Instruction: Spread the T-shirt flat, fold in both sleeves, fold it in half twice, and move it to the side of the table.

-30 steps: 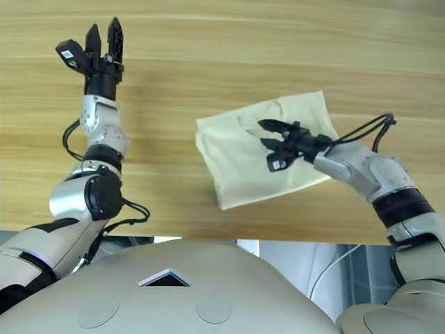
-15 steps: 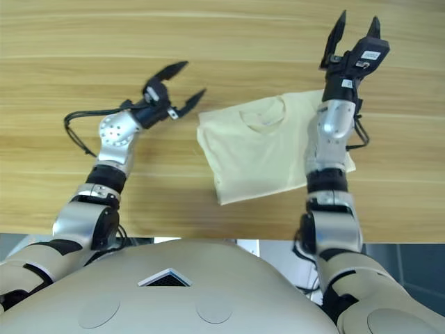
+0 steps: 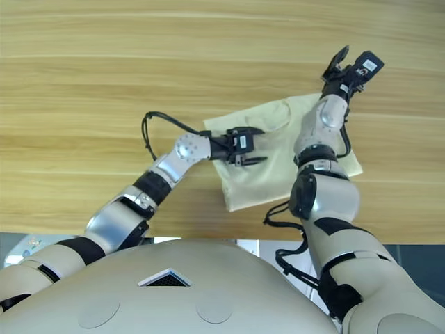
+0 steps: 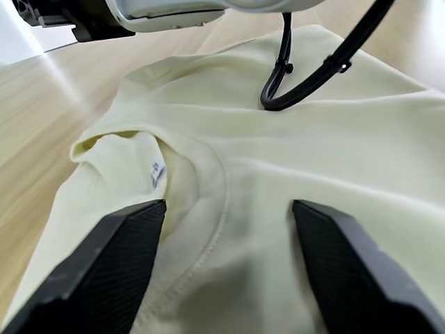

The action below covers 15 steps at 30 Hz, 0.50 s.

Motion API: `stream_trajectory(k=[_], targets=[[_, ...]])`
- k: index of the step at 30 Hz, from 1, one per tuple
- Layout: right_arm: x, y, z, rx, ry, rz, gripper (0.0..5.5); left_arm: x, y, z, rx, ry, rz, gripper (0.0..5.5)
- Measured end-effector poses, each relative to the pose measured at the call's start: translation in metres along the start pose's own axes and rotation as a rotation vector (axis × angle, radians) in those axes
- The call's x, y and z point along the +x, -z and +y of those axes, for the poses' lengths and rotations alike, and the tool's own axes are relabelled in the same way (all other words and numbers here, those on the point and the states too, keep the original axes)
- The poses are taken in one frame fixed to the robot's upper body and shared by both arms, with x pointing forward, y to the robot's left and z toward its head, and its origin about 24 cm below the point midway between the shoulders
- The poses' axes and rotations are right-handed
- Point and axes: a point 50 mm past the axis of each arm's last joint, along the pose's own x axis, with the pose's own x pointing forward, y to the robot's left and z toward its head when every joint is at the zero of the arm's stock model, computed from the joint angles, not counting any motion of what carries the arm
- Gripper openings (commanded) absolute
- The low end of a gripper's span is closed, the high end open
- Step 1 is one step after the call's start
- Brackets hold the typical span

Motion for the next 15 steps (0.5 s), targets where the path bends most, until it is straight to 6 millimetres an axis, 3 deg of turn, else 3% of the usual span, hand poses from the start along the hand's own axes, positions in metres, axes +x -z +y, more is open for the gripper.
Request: stream_trajectory(k=[3,7,11,15], targets=[[-0.002,0.002,0.003,0.029,0.006,-0.002,2.96,-0.009,0.009,0.016,-0.08,-0.147,0.042,3.41],[-0.001,-0.004,0.0,0.079,0.02,-0.041,2.96,-0.055,0.031,0.036,-0.148,-0.358,0.096,3.41],[0.0,-0.008,-0.007,0.113,0.04,-0.074,2.96,-0.087,0.045,0.023,-0.238,-0.542,0.093,3.41],[-0.003,-0.003,-0.027,0.122,0.1,-0.064,2.96,-0.105,0.05,0.012,-0.322,-0.686,0.104,3.41]])
